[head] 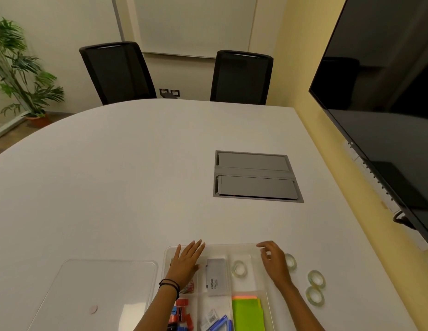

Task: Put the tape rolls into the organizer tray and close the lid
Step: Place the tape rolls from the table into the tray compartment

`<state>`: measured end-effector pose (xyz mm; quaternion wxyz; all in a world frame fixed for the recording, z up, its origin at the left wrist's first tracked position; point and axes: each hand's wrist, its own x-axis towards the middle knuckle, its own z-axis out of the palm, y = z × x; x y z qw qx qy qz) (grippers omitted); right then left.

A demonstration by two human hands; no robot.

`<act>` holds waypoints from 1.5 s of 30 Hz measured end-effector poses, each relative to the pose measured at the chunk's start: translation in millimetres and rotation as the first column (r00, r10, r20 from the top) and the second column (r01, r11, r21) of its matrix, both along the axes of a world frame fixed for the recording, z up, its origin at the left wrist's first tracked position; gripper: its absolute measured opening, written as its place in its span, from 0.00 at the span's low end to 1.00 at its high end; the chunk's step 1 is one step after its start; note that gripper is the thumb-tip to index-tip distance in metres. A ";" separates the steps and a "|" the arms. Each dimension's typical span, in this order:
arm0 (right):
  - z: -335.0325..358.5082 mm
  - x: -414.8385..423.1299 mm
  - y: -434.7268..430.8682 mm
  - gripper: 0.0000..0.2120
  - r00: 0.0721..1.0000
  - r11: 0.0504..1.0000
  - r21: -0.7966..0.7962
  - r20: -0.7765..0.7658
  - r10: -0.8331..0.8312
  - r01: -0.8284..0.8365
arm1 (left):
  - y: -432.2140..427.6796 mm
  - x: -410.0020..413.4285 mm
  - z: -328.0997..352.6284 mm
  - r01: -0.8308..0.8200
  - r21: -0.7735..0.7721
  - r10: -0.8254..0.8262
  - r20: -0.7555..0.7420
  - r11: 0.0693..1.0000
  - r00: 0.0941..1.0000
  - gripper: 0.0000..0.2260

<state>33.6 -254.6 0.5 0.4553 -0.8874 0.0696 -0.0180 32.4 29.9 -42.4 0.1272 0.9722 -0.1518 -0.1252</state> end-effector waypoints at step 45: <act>37.2 -25.2 22.6 0.17 0.939 0.814 -0.546 0.135 0.317 -0.196 | 1.4 -0.4 2.5 0.006 -0.029 -0.006 -0.017 1.000 1.000 0.28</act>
